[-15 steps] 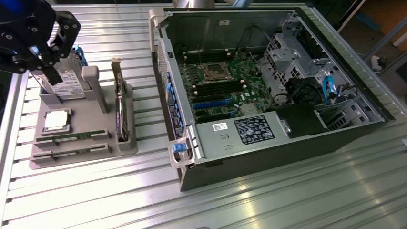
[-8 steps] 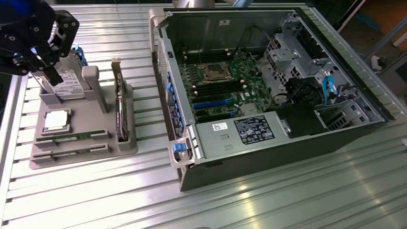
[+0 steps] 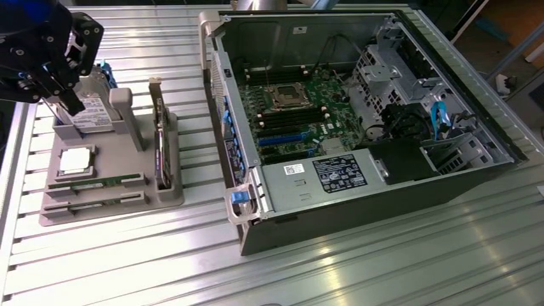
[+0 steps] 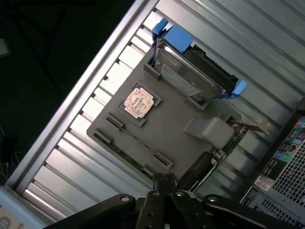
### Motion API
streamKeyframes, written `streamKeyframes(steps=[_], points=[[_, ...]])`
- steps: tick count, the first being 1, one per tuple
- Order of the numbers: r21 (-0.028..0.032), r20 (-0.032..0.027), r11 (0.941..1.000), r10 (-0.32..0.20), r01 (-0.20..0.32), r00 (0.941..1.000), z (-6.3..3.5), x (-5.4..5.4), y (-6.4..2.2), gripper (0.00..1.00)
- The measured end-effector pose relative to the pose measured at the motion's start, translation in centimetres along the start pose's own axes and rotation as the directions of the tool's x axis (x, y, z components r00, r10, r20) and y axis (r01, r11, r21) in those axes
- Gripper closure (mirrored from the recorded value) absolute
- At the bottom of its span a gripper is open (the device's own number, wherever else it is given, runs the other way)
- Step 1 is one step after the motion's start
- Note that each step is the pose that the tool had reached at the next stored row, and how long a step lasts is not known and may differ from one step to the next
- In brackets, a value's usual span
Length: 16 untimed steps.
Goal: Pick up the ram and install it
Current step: 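Pick up the ram and move it above insertion slot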
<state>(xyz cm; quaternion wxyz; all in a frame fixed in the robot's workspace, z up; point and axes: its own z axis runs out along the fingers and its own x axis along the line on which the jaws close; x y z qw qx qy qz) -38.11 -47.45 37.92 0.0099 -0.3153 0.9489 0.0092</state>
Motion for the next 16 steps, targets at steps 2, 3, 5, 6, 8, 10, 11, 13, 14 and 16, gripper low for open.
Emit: streamKeyframes(steps=[2, 3, 5, 6, 8, 10, 11, 13, 14, 16], points=[[-0.0006, -0.0005, 0.9994, -0.034, 0.034, 0.9994, 0.04, 0.00, 0.00, 0.89], [-0.0008, -0.0007, 0.9990, -0.046, 0.046, 0.9990, 0.05, 0.00, 0.00, 0.89], [-0.0015, -0.0012, 0.9967, -0.082, 0.082, 0.9967, 0.10, 0.00, 0.00, 0.89], [-0.0017, -0.0015, 0.9956, -0.093, 0.093, 0.9956, 0.11, 0.00, 0.00, 0.89], [-0.0022, -0.0018, 0.9929, -0.119, 0.119, 0.9929, 0.14, 0.00, 0.00, 0.89], [-0.0030, -0.0024, 0.9872, -0.160, 0.160, 0.9872, 0.19, 0.00, 0.00, 0.89], [-0.0034, -0.0025, 0.9848, -0.174, 0.174, 0.9848, 0.20, 0.00, 0.00, 0.89], [-0.0040, -0.0028, 0.9793, -0.202, 0.202, 0.9793, 0.24, 0.01, 0.00, 0.89], [-0.0042, -0.0030, 0.9766, -0.215, 0.215, 0.9766, 0.26, 0.00, 0.00, 0.89], [-0.0049, -0.0033, 0.9698, -0.244, 0.244, 0.9698, 0.29, 0.01, 0.00, 0.89]])
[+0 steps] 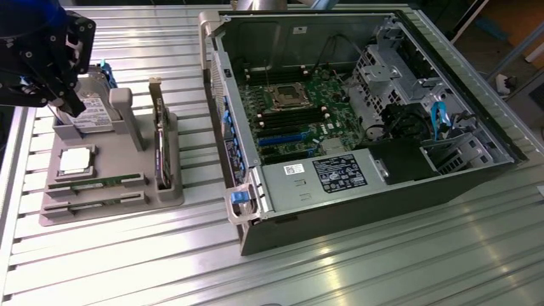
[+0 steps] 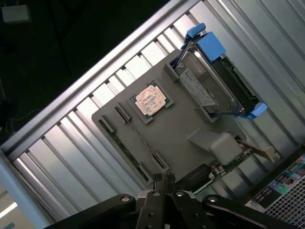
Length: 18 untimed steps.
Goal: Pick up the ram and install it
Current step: 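Pick up the ram and move it above insertion slot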
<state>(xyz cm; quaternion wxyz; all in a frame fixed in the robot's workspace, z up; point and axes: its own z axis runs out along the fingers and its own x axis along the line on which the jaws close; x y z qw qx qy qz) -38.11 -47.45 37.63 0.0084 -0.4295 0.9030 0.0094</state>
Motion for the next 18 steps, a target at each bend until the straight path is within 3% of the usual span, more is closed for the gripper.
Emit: streamKeyframes(steps=[4, 10, 14, 18], points=[[-0.0012, -0.0011, 0.9977, -0.067, 0.067, 0.9977, 0.08, 0.00, 0.00, 0.89], [-0.0030, -0.0025, 0.9876, -0.157, 0.157, 0.9876, 0.20, 0.01, -0.01, 0.89], [-0.0041, -0.0033, 0.9770, -0.213, 0.213, 0.9770, 0.27, 0.01, 0.00, 0.89], [-0.0054, -0.0042, 0.9622, -0.272, 0.272, 0.9622, 0.34, 0.01, 0.00, 0.89]])
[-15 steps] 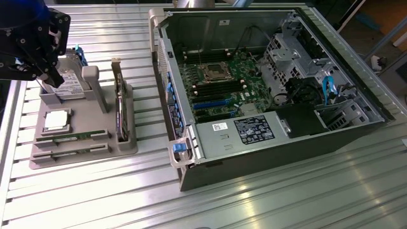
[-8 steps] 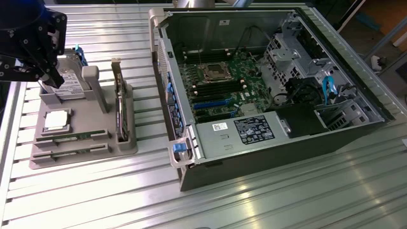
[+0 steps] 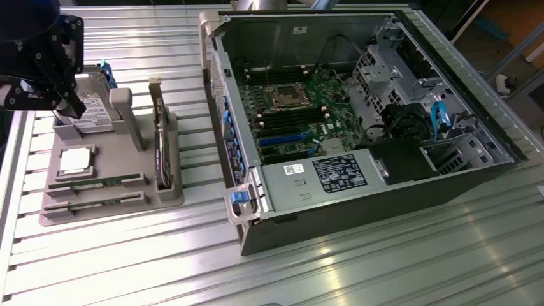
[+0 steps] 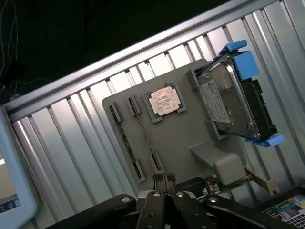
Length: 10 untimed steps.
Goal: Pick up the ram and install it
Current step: 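Pick up the ram and move it above insertion slot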
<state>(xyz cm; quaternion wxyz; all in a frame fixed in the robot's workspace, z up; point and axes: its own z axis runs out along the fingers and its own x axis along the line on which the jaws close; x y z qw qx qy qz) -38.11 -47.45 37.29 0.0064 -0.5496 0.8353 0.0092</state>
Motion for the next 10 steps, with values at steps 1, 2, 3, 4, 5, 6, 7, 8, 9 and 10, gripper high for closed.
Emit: streamKeyframes(steps=[1, 2, 3, 4, 5, 6, 7, 8, 9, 10], points=[[-0.0003, -0.0001, 0.9999, -0.015, 0.015, 0.9999, 0.02, 0.00, 0.00, 0.89], [-0.0005, -0.0003, 0.9996, -0.028, 0.028, 0.9996, 0.04, 0.00, 0.00, 0.89], [-0.0007, -0.0006, 0.9991, -0.042, 0.042, 0.9991, 0.05, 0.00, 0.00, 0.89], [-0.0010, -0.0007, 0.9985, -0.056, 0.056, 0.9985, 0.06, 0.00, 0.00, 0.89], [-0.0013, -0.0009, 0.9977, -0.068, 0.068, 0.9977, 0.07, 0.00, 0.00, 0.89], [-0.0016, -0.0010, 0.9967, -0.082, 0.082, 0.9967, 0.09, 0.00, 0.00, 0.89], [-0.0018, -0.0012, 0.9955, -0.094, 0.094, 0.9955, 0.10, 0.00, 0.00, 0.89], [-0.0020, -0.0013, 0.9941, -0.108, 0.108, 0.9941, 0.11, 0.00, 0.00, 0.89], [-0.0024, -0.0015, 0.9923, -0.124, 0.124, 0.9923, 0.13, 0.00, 0.00, 0.89], [-0.0026, -0.0016, 0.9906, -0.136, 0.136, 0.9906, 0.14, 0.00, 0.00, 0.89]])
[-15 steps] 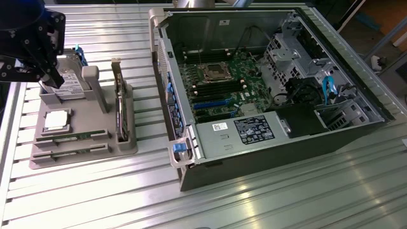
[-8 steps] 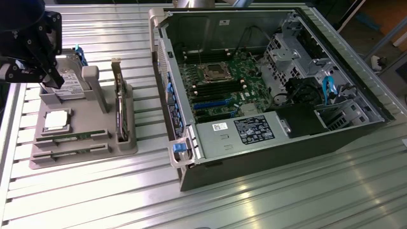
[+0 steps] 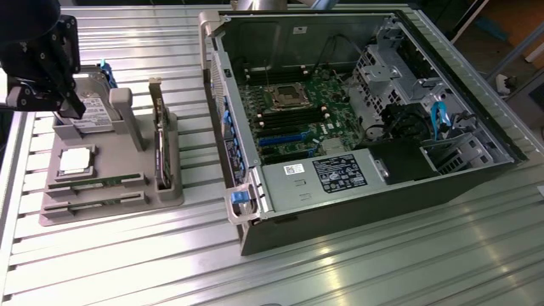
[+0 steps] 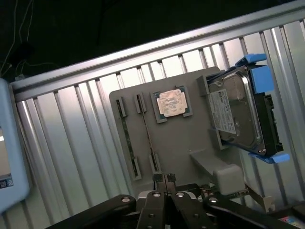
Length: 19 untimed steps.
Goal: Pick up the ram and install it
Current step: 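Pick up the ram and move it above insertion slot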
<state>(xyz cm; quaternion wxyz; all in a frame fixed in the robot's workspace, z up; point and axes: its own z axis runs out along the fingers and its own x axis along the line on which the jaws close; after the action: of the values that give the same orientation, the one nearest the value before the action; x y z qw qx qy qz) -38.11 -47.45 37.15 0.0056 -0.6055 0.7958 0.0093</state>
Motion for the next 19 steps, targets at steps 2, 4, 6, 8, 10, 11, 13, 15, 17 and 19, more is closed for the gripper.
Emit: streamKeyframes(steps=[2, 4, 6, 8, 10, 11, 13, 15, 17, 19], points=[[-0.0008, -0.0007, 0.9991, -0.043, 0.043, 0.9991, 0.04, 0.00, 0.00, 0.89], [-0.0014, -0.0011, 0.9974, -0.071, 0.071, 0.9974, 0.07, 0.00, 0.00, 0.89], [-0.0019, -0.0016, 0.9952, -0.098, 0.098, 0.9952, 0.09, 0.00, 0.00, 0.89], [-0.0024, -0.0019, 0.9918, -0.127, 0.127, 0.9918, 0.12, 0.00, 0.00, 0.89], [-0.0028, -0.0023, 0.9889, -0.148, 0.148, 0.9889, 0.14, 0.01, 0.00, 0.89], [-0.0029, -0.0023, 0.9888, -0.150, 0.150, 0.9888, 0.13, 0.01, 0.00, 0.89], [-0.0029, -0.0023, 0.9887, -0.150, 0.150, 0.9887, 0.14, 0.00, 0.00, 0.89], [-0.0029, -0.0023, 0.9887, -0.150, 0.150, 0.9887, 0.14, 0.00, 0.00, 0.89], [-0.0029, -0.0023, 0.9887, -0.150, 0.150, 0.9887, 0.14, 0.00, 0.00, 0.89], [-0.0032, -0.0027, 0.9858, -0.168, 0.168, 0.9858, 0.14, 0.00, 0.00, 0.89]])
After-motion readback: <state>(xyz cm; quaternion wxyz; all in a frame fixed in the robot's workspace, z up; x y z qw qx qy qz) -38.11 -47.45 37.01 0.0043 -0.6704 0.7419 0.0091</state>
